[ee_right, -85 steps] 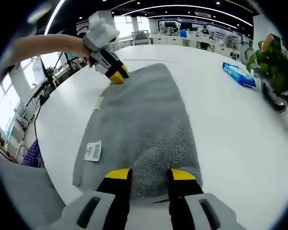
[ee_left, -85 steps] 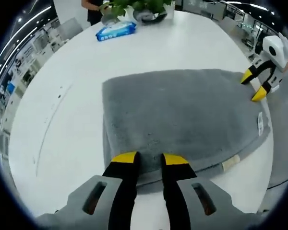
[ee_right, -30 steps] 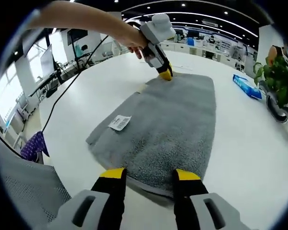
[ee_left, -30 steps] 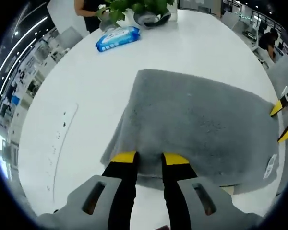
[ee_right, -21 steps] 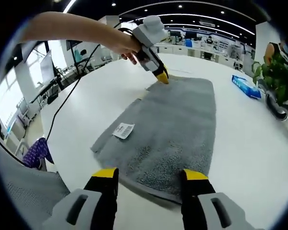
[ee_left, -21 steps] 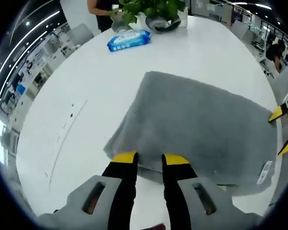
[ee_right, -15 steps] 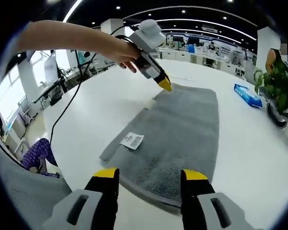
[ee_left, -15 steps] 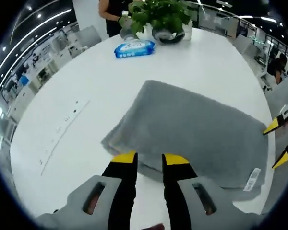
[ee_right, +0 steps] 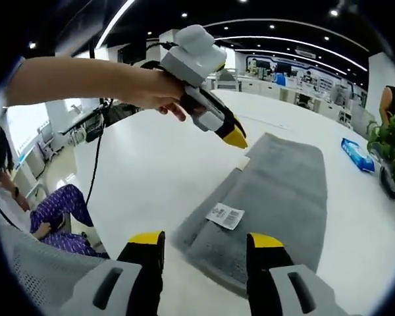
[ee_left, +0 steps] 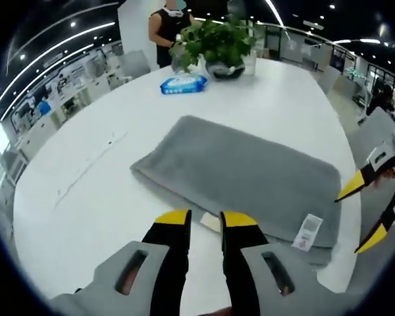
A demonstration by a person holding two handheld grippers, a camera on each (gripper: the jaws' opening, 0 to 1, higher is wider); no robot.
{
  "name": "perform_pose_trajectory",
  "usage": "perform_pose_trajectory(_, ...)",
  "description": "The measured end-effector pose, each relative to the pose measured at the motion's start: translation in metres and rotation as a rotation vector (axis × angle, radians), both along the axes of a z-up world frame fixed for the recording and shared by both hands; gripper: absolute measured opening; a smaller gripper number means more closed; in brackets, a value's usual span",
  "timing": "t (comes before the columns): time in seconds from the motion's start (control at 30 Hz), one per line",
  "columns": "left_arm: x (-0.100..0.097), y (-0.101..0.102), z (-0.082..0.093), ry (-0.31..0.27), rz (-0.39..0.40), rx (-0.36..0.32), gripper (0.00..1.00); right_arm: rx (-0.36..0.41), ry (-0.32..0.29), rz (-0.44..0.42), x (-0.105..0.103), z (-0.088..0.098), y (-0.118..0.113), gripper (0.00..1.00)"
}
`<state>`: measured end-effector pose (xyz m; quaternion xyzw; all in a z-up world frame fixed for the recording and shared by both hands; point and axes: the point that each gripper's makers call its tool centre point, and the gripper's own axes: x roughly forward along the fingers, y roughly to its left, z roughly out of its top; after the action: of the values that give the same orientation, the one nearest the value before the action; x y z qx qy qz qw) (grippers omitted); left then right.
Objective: Open the folded towel by lifting each exposed corner and separating the folded layers until the towel lies flat within the target outline without major curled edges
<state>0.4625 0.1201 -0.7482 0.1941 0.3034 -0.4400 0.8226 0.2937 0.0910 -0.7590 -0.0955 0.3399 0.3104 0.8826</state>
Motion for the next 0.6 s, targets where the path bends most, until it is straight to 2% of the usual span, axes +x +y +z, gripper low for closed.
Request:
perform_pose_trajectory(0.2, -0.020, 0.013, 0.002, -0.023, 0.023, -0.004, 0.16, -0.060, -0.042, 0.029, 0.005, -0.007, 0.006, 0.45)
perform_pose_trajectory(0.5, -0.051, 0.025, 0.006, -0.060, 0.054, -0.049, 0.16, -0.104, -0.045, 0.076, 0.003, -0.026, 0.019, 0.43)
perform_pose_trajectory(0.6, -0.061, 0.027, 0.005, -0.053, 0.061, -0.067, 0.16, -0.155, -0.054, 0.100, 0.003, -0.033, 0.017, 0.40)
